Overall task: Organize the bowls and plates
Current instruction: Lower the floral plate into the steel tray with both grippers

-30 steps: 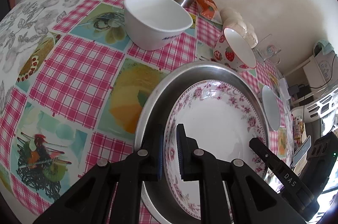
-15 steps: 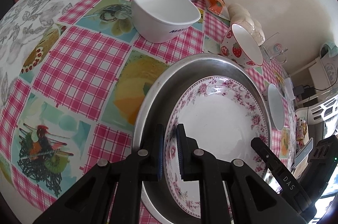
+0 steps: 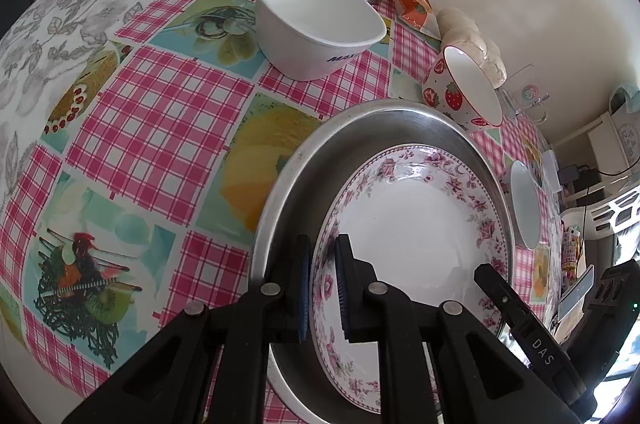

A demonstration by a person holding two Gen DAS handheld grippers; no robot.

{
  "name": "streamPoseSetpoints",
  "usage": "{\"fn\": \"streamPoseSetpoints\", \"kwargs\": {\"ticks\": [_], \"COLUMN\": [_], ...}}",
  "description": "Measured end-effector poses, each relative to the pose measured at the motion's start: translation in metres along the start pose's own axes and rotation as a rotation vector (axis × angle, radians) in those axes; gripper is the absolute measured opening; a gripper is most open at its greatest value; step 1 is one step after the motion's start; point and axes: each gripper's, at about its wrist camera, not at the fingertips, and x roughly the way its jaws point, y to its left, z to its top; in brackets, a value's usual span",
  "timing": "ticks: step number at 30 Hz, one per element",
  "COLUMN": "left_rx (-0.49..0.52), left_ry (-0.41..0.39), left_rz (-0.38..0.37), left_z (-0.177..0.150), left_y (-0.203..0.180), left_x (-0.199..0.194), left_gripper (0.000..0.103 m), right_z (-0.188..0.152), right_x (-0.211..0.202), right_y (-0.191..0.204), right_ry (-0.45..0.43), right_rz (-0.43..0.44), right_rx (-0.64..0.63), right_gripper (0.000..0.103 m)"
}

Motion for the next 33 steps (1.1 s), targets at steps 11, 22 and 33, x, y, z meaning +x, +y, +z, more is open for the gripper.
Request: {"fn": "streamPoseSetpoints", "kwargs": {"ticks": [11, 22, 33], "left_rx": [0.039, 0.05, 0.042], "left_ry": [-0.045, -0.07, -0.046], "left_rz": [0.013, 0.023, 0.057], "left_z": [0.003, 0.005, -0.001], "left_y": [-0.007, -0.009, -0.009], "left_x": [0.001, 0.007, 0.005], "left_gripper": [0.013, 0.013, 0.017], "right_z": [0.001, 0.004, 0.003], "right_x": [-0.002, 0.001, 0.003], "right_y": [0.0, 0.0, 0.003], "right_ry": [-0.025, -0.034, -0.019], "right_rz": [0.02, 0.008, -0.012], "right_rx": [-0.001, -0.001, -0.027], "right_gripper": [0.022, 0.022, 0.022]}}
